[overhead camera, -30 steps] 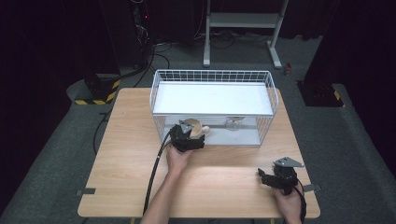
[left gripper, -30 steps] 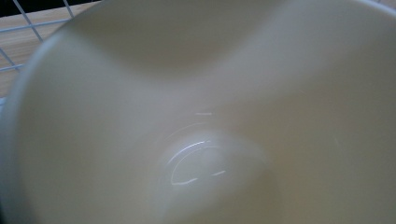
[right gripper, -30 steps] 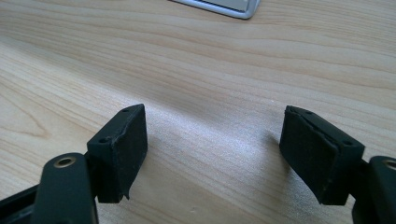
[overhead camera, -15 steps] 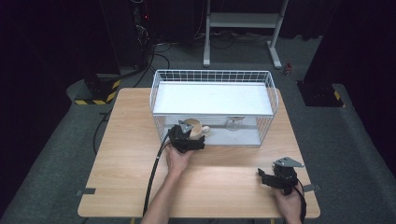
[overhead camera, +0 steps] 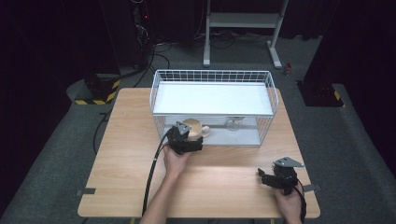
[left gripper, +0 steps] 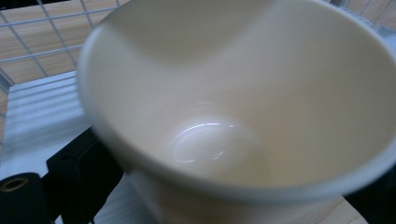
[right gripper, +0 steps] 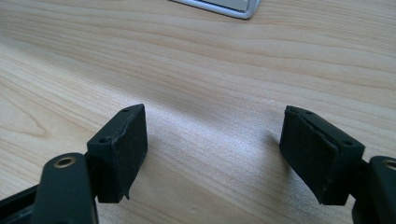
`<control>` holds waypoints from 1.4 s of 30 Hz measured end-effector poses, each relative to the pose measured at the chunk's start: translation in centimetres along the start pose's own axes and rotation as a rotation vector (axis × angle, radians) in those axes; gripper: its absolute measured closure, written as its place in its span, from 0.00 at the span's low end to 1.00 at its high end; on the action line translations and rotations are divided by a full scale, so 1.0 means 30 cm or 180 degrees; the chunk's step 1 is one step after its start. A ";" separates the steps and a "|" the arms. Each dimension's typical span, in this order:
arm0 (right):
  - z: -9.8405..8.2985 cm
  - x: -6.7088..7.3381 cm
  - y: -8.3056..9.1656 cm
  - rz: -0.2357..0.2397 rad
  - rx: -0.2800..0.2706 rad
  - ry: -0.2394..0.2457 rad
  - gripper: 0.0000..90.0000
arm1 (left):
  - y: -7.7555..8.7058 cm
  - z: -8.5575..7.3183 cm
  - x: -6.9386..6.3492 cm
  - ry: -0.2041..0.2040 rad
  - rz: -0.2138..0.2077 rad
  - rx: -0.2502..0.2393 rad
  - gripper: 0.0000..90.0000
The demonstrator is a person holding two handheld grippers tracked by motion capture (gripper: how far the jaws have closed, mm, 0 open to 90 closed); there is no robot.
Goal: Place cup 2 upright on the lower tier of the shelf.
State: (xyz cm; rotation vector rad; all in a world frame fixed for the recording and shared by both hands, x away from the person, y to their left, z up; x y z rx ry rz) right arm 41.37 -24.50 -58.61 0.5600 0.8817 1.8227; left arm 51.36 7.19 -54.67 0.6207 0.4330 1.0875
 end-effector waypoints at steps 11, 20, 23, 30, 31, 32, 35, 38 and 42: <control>0.000 0.000 0.000 0.0000 0.0000 0.0000 0.26 | 0.023 -0.012 -0.005 -0.0051 0.0074 -0.0026 0.10; 0.000 0.000 0.000 -0.0001 0.0000 0.0001 0.26 | 0.036 -0.025 -0.009 -0.0063 0.0108 -0.0020 0.10; 0.000 0.000 0.000 -0.0001 0.0001 0.0001 0.26 | 0.030 -0.022 -0.009 -0.0052 0.0112 -0.0024 0.10; 0.000 0.000 0.000 -0.0001 0.0000 0.0002 0.26 | 0.002 0.000 -0.007 -0.0078 0.0152 -0.0028 0.10; 0.000 0.000 0.000 -0.0001 0.0000 0.0002 0.26 | -0.004 0.002 -0.003 -0.0074 0.0156 -0.0030 0.10; 0.000 0.000 0.000 0.0000 0.0000 0.0001 0.26 | -0.011 0.005 -0.004 -0.0055 0.0158 -0.0026 0.10; 0.000 0.000 0.000 -0.0001 0.0000 0.0001 0.26 | -0.023 0.017 -0.001 -0.0075 0.0179 0.0023 0.10; 0.000 0.000 0.000 0.0000 0.0000 0.0001 0.26 | -0.028 0.028 0.001 -0.0040 0.0178 0.0029 0.10; -0.001 0.000 0.000 0.0000 0.0001 0.0000 0.26 | -0.021 0.022 -0.004 -0.0038 0.0216 0.0066 0.10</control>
Point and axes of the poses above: each handheld gripper's, and its own axes: y roughly backward along the jaws, z roughly out of its top, x roughly to its left, the point moved 9 cm from there along -y, roughly forward along the jaws, and after that the axes turned 7 degrees about x, right-handed, at the moved point
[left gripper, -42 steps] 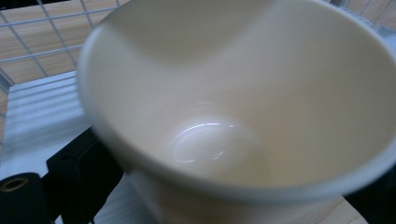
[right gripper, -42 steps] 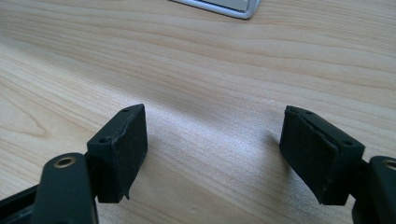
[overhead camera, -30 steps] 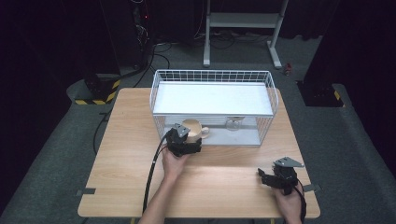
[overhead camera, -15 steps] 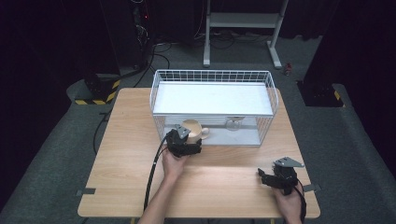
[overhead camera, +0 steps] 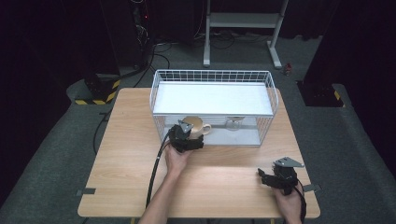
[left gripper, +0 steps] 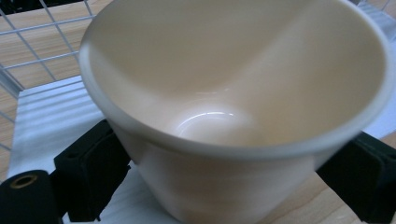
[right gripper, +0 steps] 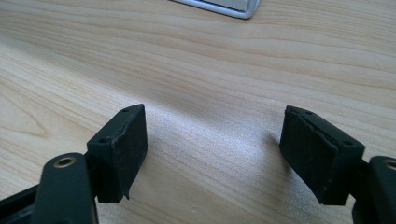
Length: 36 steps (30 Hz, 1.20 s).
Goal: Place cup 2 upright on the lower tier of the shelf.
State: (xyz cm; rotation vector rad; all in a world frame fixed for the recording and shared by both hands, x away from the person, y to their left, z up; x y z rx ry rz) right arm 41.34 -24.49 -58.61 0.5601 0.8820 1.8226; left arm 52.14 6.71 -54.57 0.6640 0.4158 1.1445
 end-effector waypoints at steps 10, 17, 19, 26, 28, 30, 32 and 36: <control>0.000 0.000 0.000 0.0000 0.0000 0.0001 0.26 | 0.023 -0.010 -0.008 -0.0015 -0.0136 0.0006 0.01; 0.000 0.000 0.000 0.0000 -0.0001 0.0002 0.26 | 0.041 -0.038 0.001 0.0025 -0.0096 -0.0015 0.05; 0.000 0.000 0.000 0.0000 0.0000 0.0001 0.26 | 0.048 -0.045 0.001 0.0018 -0.0080 -0.0028 0.07; 0.000 0.000 0.000 0.0002 -0.0004 0.0009 0.26 | 0.057 -0.061 0.012 0.0014 0.0018 -0.0030 0.16; 0.000 0.000 0.000 0.0000 0.0000 0.0003 0.26 | 0.055 -0.063 0.012 -0.0016 0.0032 -0.0020 0.17; 0.000 0.000 0.000 0.0001 -0.0001 0.0003 0.26 | 0.053 -0.066 0.009 -0.0028 0.0028 0.0001 0.18; 0.000 0.000 0.000 0.0001 -0.0001 0.0004 0.26 | 0.049 -0.067 0.008 -0.0050 0.0030 0.0011 0.19; 0.000 0.000 0.000 0.0000 0.0000 0.0001 0.26 | 0.031 -0.074 -0.003 -0.0049 0.0005 0.0074 0.20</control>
Point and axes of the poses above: each handheld gripper's, and its own axes: y roughly backward along the jaws, z roughly out of its top, x roughly to its left, the point moved 9 cm from there along -y, roughly forward along the jaws, and after that the axes turned 7 degrees about x, right-handed, at the moved point
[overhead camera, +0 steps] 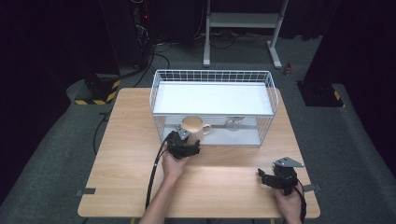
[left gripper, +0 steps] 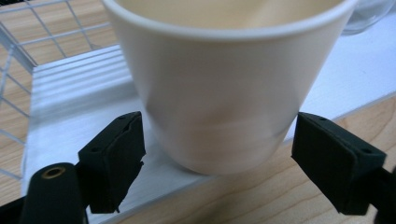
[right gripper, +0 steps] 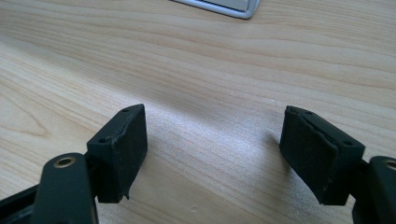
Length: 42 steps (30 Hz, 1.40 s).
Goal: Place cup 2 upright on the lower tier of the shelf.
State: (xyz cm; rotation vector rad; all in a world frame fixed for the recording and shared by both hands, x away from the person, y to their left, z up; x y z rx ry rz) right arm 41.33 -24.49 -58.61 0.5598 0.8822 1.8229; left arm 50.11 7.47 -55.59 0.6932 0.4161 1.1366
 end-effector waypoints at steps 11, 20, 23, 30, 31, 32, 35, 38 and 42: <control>0.000 0.000 0.000 0.0001 -0.0004 0.0010 0.26 | -0.022 0.022 0.005 0.0106 0.0009 0.0023 0.19; 0.000 0.000 0.000 0.0005 -0.0004 0.0007 0.26 | -0.041 0.031 0.021 0.0115 0.0074 0.0037 0.26; 0.000 0.000 0.000 0.0007 0.0001 0.0016 0.25 | -0.057 0.033 0.022 0.0177 0.0063 0.0053 0.28; -0.001 0.001 0.000 0.0005 0.0003 0.0020 0.25 | -0.076 0.054 0.018 0.0194 0.0045 0.0134 0.33; -0.001 0.001 0.000 0.0005 0.0002 0.0021 0.25 | -0.078 0.058 0.020 0.0214 0.0048 0.0101 0.34; -0.001 0.001 0.000 0.0006 0.0003 0.0019 0.25 | -0.079 0.059 0.023 0.0220 0.0062 0.0093 0.37; -0.001 0.000 0.000 0.0006 0.0000 0.0027 0.25 | -0.085 0.058 0.031 0.0224 0.0103 0.0108 0.41; -0.001 0.000 0.000 0.0004 0.0000 0.0028 0.25 | -0.094 0.057 0.026 0.0258 0.0068 0.0106 0.46; -0.001 0.000 0.000 0.0005 0.0000 0.0028 0.25 | -0.098 0.059 0.036 0.0220 0.0152 0.0087 0.51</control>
Point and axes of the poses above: each handheld gripper's, and its own axes: y roughly backward along the jaws, z roughly out of its top, x roughly to its left, the point moved 9 cm from there along -y, roughly forward along the jaws, and after that the axes turned 7 degrees about x, right-handed, at the moved point
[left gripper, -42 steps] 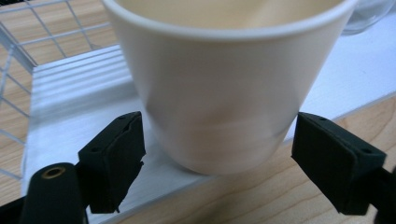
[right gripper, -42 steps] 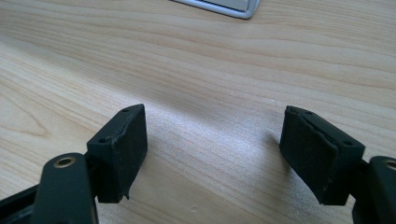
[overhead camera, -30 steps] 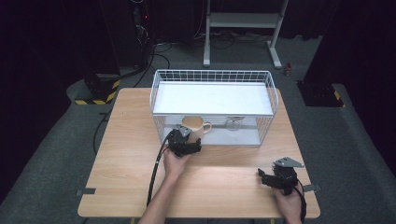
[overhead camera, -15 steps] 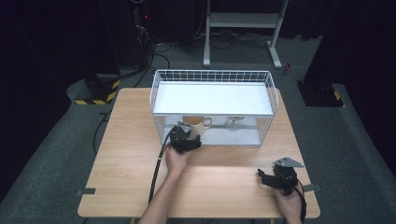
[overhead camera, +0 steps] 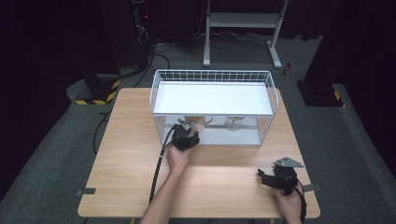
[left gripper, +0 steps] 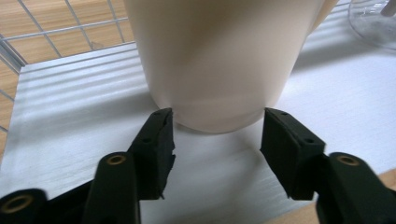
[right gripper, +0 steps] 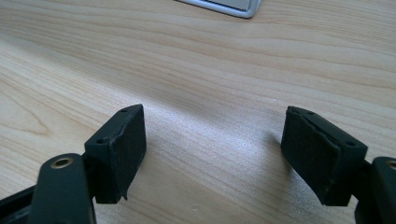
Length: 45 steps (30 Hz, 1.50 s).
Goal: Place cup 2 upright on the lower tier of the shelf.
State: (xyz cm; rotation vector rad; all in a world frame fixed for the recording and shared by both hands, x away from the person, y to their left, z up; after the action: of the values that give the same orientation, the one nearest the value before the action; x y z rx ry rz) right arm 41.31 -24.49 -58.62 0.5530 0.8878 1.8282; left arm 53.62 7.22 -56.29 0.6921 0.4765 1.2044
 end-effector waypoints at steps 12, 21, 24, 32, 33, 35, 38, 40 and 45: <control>0.000 0.001 0.000 0.0000 0.0004 -0.0013 0.25 | -0.015 0.022 0.000 -0.0019 -0.0081 0.0095 0.67; 0.000 0.001 0.000 -0.0001 0.0003 -0.0012 0.25 | -0.017 0.012 0.002 0.0008 -0.0162 0.0146 0.75; 0.000 0.001 0.000 0.0000 0.0003 -0.0013 0.25 | -0.008 0.020 -0.005 -0.0064 -0.0193 0.0087 0.68; 0.000 0.001 0.000 -0.0001 0.0003 -0.0012 0.25 | 0.042 0.022 -0.037 -0.0096 -0.0382 -0.0044 0.52; 0.000 0.001 0.000 -0.0001 0.0003 -0.0011 0.25 | 0.048 0.021 -0.035 -0.0123 -0.0368 -0.0063 0.52; 0.000 0.001 0.000 -0.0001 0.0003 -0.0012 0.25 | 0.068 0.016 -0.040 -0.0154 -0.0420 -0.0077 0.52; 0.000 0.001 0.000 -0.0001 0.0004 -0.0013 0.25 | 0.091 0.014 -0.038 -0.0164 -0.0473 -0.0150 0.51; -0.001 0.001 0.000 -0.0001 0.0004 -0.0011 0.25 | 0.105 0.012 -0.037 -0.0129 -0.0534 -0.0152 0.50; 0.000 0.001 0.000 -0.0001 0.0003 -0.0012 0.25 | 0.130 0.011 -0.036 -0.0073 -0.0614 -0.0142 0.49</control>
State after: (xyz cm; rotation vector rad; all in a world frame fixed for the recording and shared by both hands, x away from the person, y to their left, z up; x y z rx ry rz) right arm 41.29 -24.48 -58.62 0.5569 0.8862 1.8259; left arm 50.86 6.87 -53.31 0.6069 0.4847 1.0220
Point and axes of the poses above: each handheld gripper's, and its own axes: y roughly backward along the jaws, z roughly out of its top, x roughly to its left, the point moved 9 cm from there along -y, roughly forward along the jaws, and after that the axes turned 7 degrees about x, right-handed, at the moved point
